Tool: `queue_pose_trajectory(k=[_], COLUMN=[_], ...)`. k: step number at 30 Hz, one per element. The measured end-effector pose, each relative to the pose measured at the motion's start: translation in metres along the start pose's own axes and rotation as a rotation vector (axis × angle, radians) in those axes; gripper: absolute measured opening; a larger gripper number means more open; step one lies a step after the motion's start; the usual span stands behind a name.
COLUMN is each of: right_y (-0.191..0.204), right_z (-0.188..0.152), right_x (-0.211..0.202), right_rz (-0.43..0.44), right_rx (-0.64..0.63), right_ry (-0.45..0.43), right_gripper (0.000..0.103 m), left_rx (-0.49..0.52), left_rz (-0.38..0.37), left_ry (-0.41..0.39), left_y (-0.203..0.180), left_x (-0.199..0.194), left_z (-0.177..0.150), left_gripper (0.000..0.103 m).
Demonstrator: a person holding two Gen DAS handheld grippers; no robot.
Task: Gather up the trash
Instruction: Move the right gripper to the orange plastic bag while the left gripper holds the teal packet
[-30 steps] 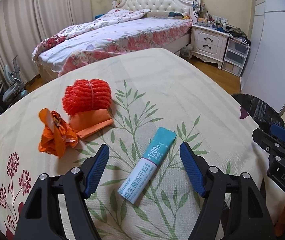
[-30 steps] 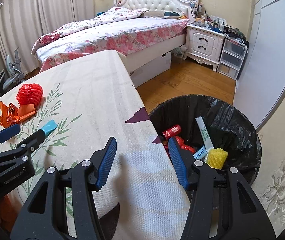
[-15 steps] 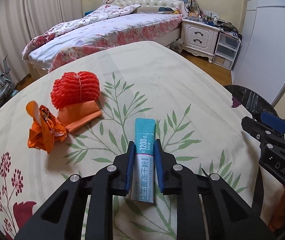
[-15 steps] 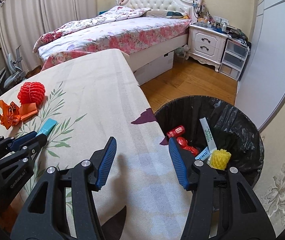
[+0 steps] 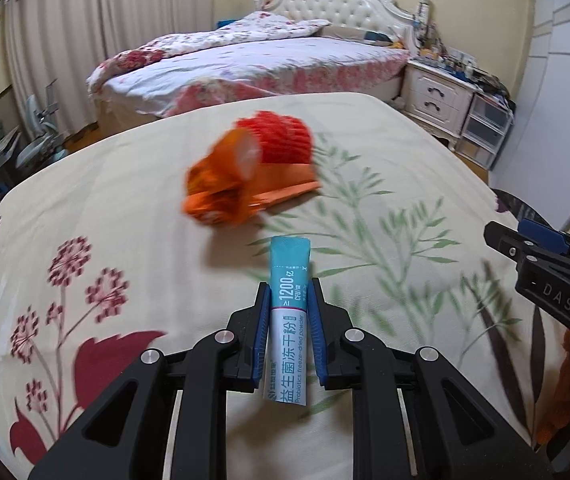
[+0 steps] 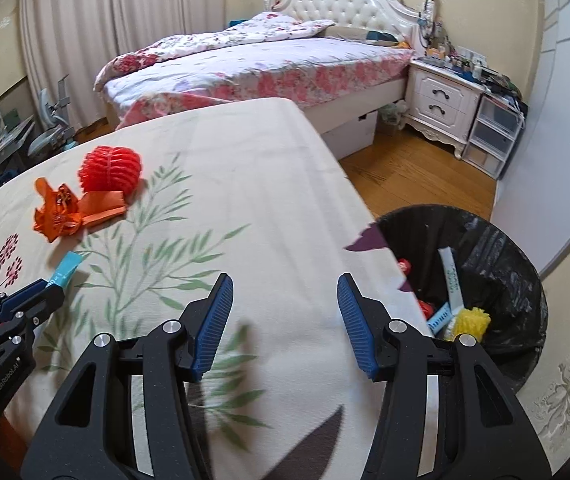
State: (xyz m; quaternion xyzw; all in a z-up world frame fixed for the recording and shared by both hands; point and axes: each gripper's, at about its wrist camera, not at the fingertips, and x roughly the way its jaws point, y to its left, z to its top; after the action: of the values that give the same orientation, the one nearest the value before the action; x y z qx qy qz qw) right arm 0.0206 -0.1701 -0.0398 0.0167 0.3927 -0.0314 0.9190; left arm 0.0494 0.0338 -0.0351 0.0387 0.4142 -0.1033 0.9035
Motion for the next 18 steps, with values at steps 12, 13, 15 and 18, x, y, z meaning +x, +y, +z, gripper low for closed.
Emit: queue_pose_trajectory(k=[12, 13, 15, 18], right_y=[0.082, 0.089, 0.104, 0.120], right_z=[0.010, 0.011, 0.013, 0.016], right_x=[0.000, 0.000, 0.001, 0.004], right_rz=[0.107, 0.118, 0.136, 0.157], right_rx=[-0.138, -0.149, -0.172, -0.198], right_ry=[-0.007, -0.009, -0.009, -0.009], right_gripper=[0.058, 0.061, 0.061, 0.061], left_rx=[-0.145, -0.156, -0.179, -0.203], left_rz=[0.149, 0.160, 0.179, 0.206], left_ry=[-0.028, -0.028, -0.027, -0.028], left_y=[0.092, 0.099, 0.111, 0.130], left_x=[-0.014, -0.014, -0.015, -0.016], left_z=[-0.008, -0.008, -0.010, -0.011], left_gripper=[0.020, 0.020, 0.020, 0.020])
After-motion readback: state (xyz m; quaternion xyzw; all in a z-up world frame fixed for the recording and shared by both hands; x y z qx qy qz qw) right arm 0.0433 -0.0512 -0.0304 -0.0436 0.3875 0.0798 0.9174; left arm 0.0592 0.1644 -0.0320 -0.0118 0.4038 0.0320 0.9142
